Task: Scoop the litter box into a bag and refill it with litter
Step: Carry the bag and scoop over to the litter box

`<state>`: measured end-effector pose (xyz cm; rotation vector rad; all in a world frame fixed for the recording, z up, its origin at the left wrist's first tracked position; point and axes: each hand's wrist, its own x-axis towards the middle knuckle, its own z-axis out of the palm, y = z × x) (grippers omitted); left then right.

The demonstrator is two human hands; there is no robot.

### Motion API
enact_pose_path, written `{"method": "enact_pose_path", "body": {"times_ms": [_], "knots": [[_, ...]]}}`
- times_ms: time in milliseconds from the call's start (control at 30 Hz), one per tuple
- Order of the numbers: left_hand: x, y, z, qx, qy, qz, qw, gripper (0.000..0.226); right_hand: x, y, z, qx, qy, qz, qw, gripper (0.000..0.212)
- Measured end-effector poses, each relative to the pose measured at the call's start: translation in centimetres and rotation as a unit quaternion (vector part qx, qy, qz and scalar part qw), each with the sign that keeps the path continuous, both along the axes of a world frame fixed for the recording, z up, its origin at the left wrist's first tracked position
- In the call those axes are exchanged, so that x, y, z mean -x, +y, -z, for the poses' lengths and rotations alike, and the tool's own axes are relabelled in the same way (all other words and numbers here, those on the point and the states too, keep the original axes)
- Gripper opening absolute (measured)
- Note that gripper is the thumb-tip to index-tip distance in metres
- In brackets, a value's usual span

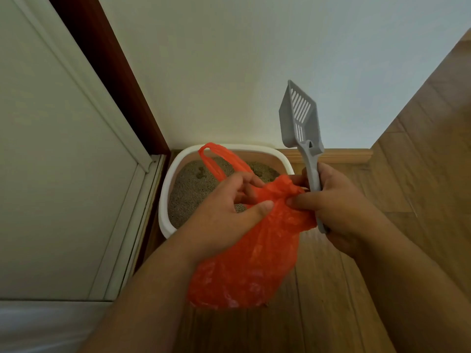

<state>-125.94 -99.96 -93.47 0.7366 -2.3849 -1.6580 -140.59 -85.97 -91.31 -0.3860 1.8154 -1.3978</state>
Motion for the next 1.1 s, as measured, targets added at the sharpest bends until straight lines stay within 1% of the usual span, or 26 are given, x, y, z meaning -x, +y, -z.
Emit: {"method": "enact_pose_path", "body": {"times_ms": [33, 100, 167, 200, 233, 267, 333, 400, 433, 500, 600, 733, 800, 867, 900, 933, 1000, 1067, 1100], "knots": [[0.1, -0.1, 0.2, 0.008, -0.003, -0.007, 1.0, 0.034, 0.1, 0.1, -0.1, 0.013, -0.017, -0.007, 1.0, 0.04], [0.0, -0.4, 0.5, 0.029, -0.042, 0.0, 0.999, 0.049, 0.3, 0.2, -0.2, 0.028, -0.036, -0.024, 0.999, 0.041], [-0.1, -0.6, 0.9, 0.01, -0.078, 0.022, 0.997, 0.059, 0.4, 0.3, -0.2, 0.033, -0.047, -0.033, 0.998, 0.041], [-0.2, -0.7, 1.1, -0.01, -0.086, 0.031, 0.996, 0.058, 0.3, 0.3, -0.2, 0.036, -0.055, -0.035, 0.997, 0.042], [-0.2, -0.7, 1.2, -0.02, -0.093, 0.04, 0.995, 0.053, 0.3, 0.2, -0.2, 0.037, -0.062, -0.033, 0.997, 0.043], [-0.3, -0.7, 1.2, -0.009, -0.102, 0.046, 0.994, 0.044, 0.3, 0.2, -0.1, 0.035, -0.063, -0.031, 0.997, 0.044], [-0.2, -0.8, 1.1, 0.05, -0.115, 0.051, 0.991, 0.022, 0.3, 0.1, 0.1, 0.008, -0.039, -0.024, 0.999, 0.044], [-0.2, -0.8, 0.9, 0.083, -0.103, 0.044, 0.99, 0.004, 0.5, 0.1, 0.6, -0.055, 0.045, -0.027, 0.997, 0.04], [-0.3, -0.9, 0.6, 0.082, -0.089, 0.042, 0.992, 0.002, 0.7, 0.2, 0.9, -0.091, 0.091, -0.035, 0.991, 0.039], [-0.6, -0.9, 0.3, 0.069, -0.073, 0.052, 0.994, 0.005, 1.0, 0.3, 1.4, -0.149, 0.152, -0.05, 0.976, 0.037], [-1.0, -0.8, 0.0, 0.053, -0.085, 0.086, 0.991, 0.009, 1.3, 0.5, 1.7, -0.195, 0.183, -0.05, 0.962, 0.029], [-1.4, -0.8, 0.1, 0.018, -0.136, 0.102, 0.985, 0.024, 1.3, 0.6, 1.4, -0.197, 0.165, -0.05, 0.965, 0.033], [-1.6, -0.7, 0.0, -0.018, -0.159, 0.126, 0.979, 0.04, 1.3, 0.6, 1.0, -0.188, 0.153, -0.051, 0.969, 0.029], [-1.6, -0.6, 0.1, -0.043, -0.155, 0.154, 0.975, 0.059, 1.3, 0.7, 0.7, -0.179, 0.132, -0.058, 0.973, 0.025], [-1.6, -0.4, 0.1, -0.032, -0.144, 0.16, 0.976, 0.06, 1.3, 0.8, 0.6, -0.18, 0.124, -0.065, 0.974, 0.023], [-1.5, 0.0, 0.2, -0.011, -0.131, 0.159, 0.978, 0.055, 1.2, 0.9, 0.4, -0.182, 0.122, -0.073, 0.973, 0.021], [-1.1, 0.9, 0.7, 0.025, -0.102, 0.136, 0.985, 0.031, 1.1, 0.8, 0.1, -0.179, 0.117, -0.088, 0.973, 0.021], [-0.7, 1.4, 1.3, 0.041, -0.086, 0.115, 0.989, 0.012, 1.5, 0.2, -0.2, -0.17, 0.117, -0.1, 0.974, 0.023], [-0.5, 1.3, 1.5, 0.059, -0.089, 0.116, 0.988, 0.012, 1.8, -0.1, -0.3, -0.168, 0.128, -0.11, 0.971, 0.026]]}}
